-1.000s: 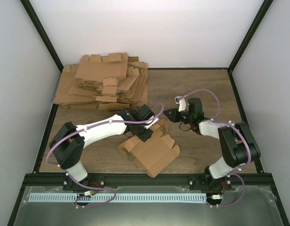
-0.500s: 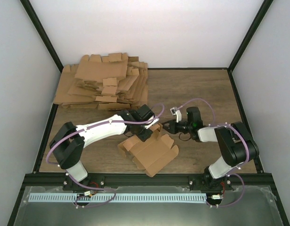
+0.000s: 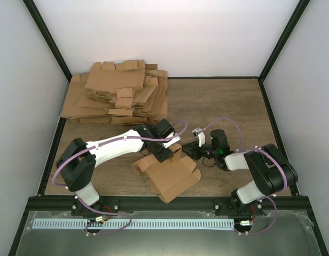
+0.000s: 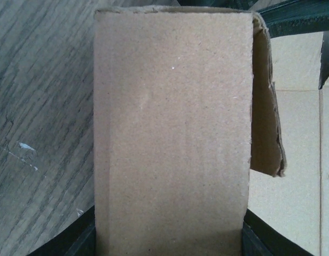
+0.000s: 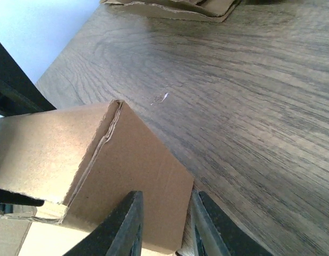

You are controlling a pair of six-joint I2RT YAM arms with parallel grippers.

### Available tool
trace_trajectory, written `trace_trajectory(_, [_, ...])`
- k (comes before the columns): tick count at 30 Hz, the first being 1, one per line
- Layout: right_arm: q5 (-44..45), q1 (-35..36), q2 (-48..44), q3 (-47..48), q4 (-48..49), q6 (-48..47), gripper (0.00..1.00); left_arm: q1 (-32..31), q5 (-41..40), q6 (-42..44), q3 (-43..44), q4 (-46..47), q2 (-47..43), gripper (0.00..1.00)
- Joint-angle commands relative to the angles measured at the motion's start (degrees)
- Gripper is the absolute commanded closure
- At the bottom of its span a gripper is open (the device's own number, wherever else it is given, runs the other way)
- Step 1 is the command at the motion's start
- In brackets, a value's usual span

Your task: Fold the paper box

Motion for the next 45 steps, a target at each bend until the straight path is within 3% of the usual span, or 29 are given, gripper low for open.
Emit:
trace_trajectory(1, [3.2,3.2,-1.6,-1.2,3.5,-4.0,0.72,0.2,2.5,3.4,1.7,-0.2,0.8,0.5])
trace_trajectory(19, [17.2,13.9,-5.8,-4.0,-0.2,-4.1,0.71,0.1,-1.1,10.5,4.4,-3.9,2.8,0.5])
trace_trajectory(28, [14.4,16.8,-5.8,-2.2,-2.9,-8.0,0.67,0.1,1.5,16.9,1.0,-1.8,-0.9,0.5])
trace_trajectory(45, [6.2,22.0,-4.9,1.0,-5.2,-15.2,0.65,0.0,0.7,17.6,1.2,-2.1,-0.4,0.5])
